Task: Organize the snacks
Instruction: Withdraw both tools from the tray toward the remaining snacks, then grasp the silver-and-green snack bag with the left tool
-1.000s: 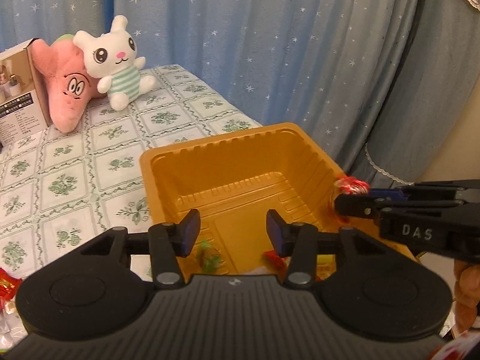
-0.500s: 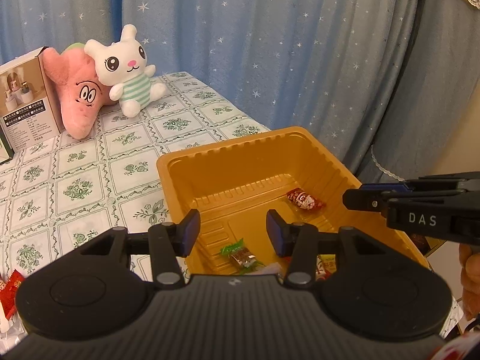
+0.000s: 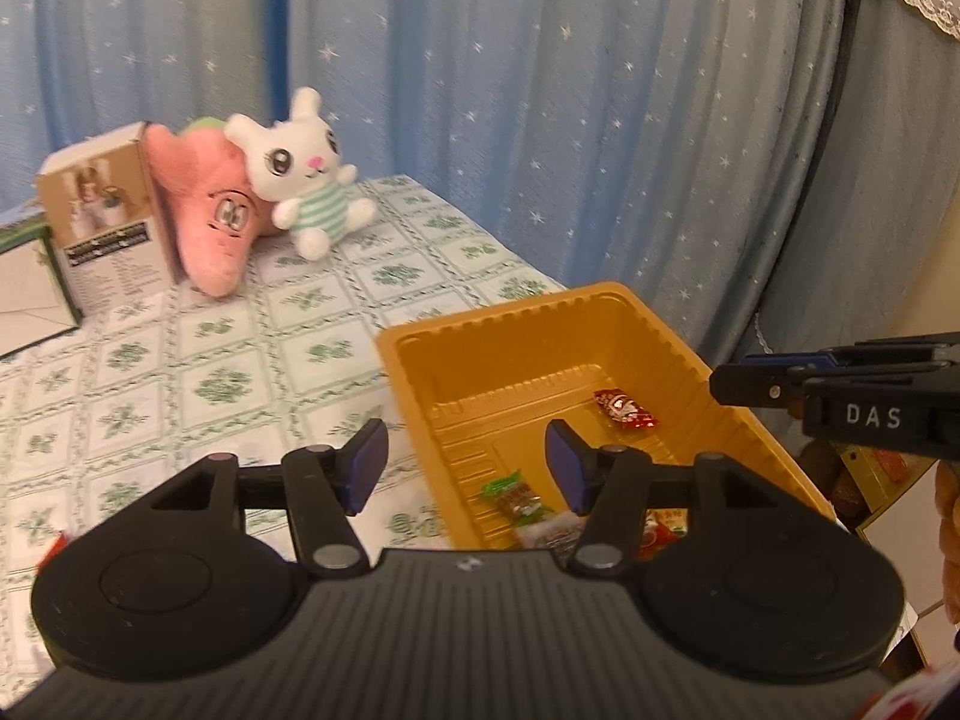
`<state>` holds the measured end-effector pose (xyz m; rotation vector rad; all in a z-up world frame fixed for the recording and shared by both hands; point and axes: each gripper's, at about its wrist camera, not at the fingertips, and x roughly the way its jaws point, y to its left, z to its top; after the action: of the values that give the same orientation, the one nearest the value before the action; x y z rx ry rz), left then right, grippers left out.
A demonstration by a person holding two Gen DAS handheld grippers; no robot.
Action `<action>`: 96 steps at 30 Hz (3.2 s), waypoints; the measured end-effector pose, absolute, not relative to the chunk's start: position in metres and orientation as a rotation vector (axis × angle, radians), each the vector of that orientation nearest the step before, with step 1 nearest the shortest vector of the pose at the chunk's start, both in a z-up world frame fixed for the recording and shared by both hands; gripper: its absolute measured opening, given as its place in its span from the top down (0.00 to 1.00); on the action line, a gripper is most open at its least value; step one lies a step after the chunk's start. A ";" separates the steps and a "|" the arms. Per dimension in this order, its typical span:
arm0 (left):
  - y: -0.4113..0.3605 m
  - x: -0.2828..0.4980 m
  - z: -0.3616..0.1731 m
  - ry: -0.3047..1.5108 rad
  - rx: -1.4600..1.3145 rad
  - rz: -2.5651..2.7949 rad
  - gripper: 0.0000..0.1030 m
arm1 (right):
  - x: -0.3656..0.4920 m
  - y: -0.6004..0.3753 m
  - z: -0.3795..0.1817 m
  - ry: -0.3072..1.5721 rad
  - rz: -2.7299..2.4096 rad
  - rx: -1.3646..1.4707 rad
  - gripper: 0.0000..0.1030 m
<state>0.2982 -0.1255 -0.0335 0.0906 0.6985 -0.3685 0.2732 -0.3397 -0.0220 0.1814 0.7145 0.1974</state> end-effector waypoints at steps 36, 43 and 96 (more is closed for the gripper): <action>0.082 0.176 0.027 0.597 0.001 -0.050 0.00 | 0.219 -0.172 0.036 0.650 0.423 0.082 0.20; 0.111 0.170 0.011 0.617 -0.024 0.015 0.00 | 0.221 -0.147 0.015 0.689 0.444 0.091 0.17; 0.093 0.264 -0.132 0.861 0.420 -0.366 0.76 | 0.300 -0.103 -0.094 0.891 0.425 0.111 0.16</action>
<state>0.2644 0.0928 -0.1318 0.4197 0.8609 -0.3657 0.2997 -0.1028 -0.0939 0.1114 0.8912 0.4249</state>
